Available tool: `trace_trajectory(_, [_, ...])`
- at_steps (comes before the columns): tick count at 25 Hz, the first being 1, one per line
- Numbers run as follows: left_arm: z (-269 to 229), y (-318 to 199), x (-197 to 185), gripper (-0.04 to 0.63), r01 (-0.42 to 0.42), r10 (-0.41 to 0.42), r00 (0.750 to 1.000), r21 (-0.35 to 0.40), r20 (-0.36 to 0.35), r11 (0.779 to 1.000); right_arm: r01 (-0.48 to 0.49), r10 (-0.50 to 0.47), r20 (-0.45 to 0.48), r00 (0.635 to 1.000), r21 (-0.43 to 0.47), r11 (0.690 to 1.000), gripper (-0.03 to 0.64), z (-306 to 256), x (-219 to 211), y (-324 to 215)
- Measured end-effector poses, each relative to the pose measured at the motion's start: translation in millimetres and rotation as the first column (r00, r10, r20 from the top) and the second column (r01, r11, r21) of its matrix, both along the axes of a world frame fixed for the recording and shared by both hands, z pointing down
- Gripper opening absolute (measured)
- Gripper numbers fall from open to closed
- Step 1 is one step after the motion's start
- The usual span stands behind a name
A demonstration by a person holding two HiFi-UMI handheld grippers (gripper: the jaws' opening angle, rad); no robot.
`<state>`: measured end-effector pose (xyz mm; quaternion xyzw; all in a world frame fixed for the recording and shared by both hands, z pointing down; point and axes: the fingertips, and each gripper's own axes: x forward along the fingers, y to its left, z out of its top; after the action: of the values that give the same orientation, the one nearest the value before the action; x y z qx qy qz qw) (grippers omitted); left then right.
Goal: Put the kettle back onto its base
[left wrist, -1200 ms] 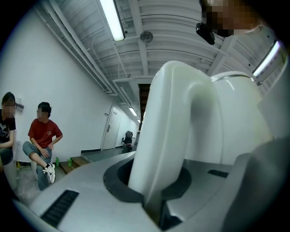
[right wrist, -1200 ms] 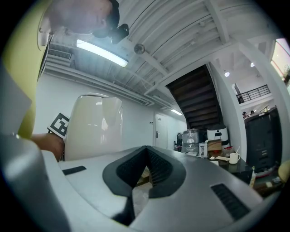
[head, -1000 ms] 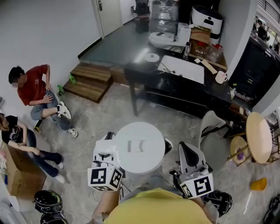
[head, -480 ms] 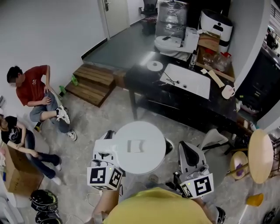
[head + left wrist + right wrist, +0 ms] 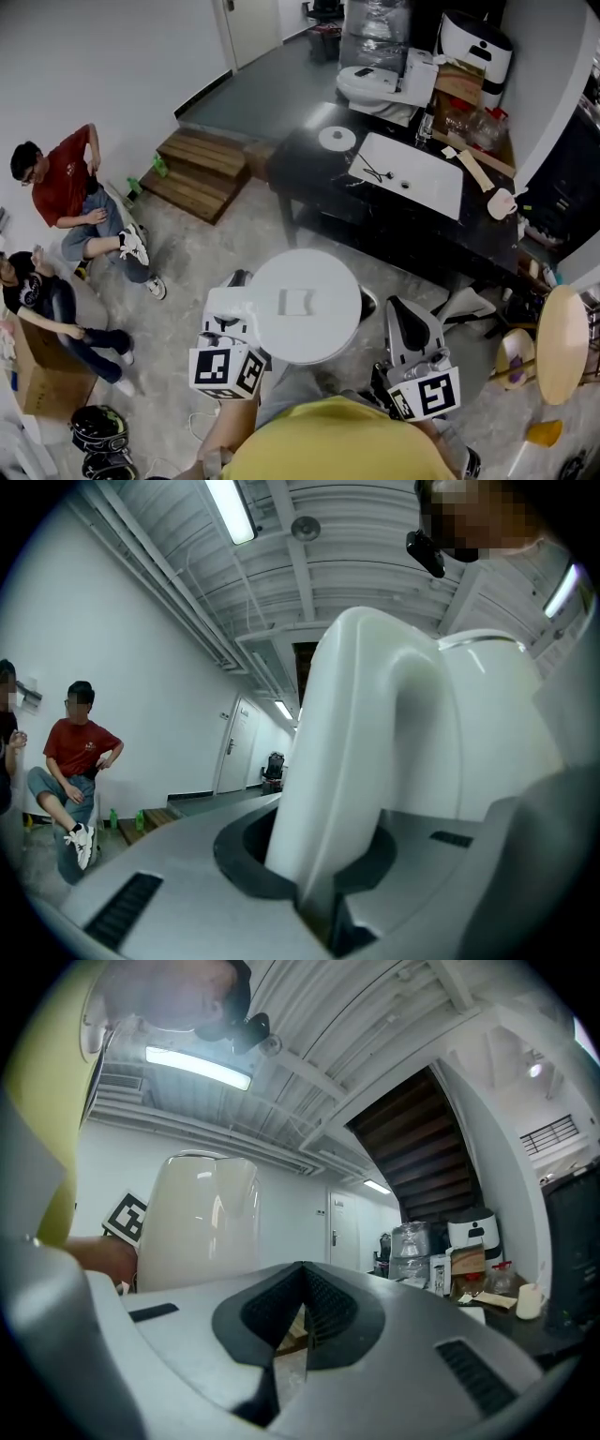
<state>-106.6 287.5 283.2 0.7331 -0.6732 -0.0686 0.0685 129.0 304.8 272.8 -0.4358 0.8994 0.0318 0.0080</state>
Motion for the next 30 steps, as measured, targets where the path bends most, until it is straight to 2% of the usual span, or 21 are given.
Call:
trace_trajectory(11, [-1.8, -92.7, -28.7, 0.04, -0.069, 0.068, 0.998, 0.013, 0.009, 0.998, -0.057, 0.057, 0.012, 0.998, 0.003, 0.998, 0.005, 0.9, -36.2, -85.6])
trace_trajectory(20, [5.0, -149.1, -45.5, 0.04, -0.115, 0.115, 0.993, 0.007, 0.003, 0.993, -0.11, 0.11, 0.01, 0.994, -0.015, 0.994, 0.005, 8.0, -53.0, -128.5])
trace_trajectory(30, [17.0, -219.0, -44.7, 0.041, -0.109, 0.109, 0.994, -0.003, 0.001, 0.994, -0.078, 0.078, -0.006, 0.997, -0.015, 0.997, 0.005, 15.0, -56.5, -203.9])
